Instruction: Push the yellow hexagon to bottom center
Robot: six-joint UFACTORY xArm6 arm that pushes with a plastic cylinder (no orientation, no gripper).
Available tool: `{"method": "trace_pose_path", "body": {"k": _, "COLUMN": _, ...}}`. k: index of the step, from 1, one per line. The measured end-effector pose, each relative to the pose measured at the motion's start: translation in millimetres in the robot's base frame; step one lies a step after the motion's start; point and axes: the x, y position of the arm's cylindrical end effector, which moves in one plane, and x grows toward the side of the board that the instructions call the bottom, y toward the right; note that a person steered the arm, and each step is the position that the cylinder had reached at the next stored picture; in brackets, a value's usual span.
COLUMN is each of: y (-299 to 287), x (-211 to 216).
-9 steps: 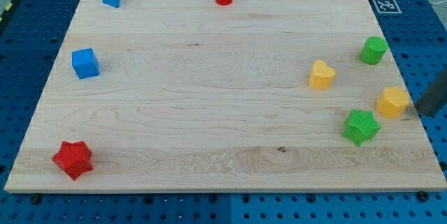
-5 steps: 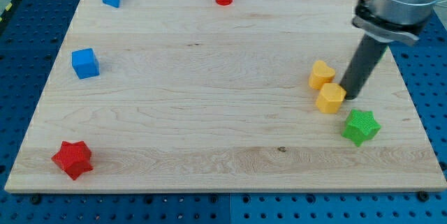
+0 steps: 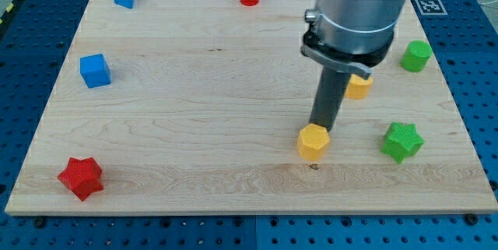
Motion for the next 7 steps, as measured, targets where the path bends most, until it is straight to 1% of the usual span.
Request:
{"method": "trace_pose_path", "body": {"k": 3, "y": -13.2, "x": 37.4}}
{"method": "trace_pose_path", "body": {"k": 5, "y": -7.8, "x": 67.4}}
{"method": "trace_pose_path", "body": {"k": 7, "y": 43.7, "x": 81.6}}
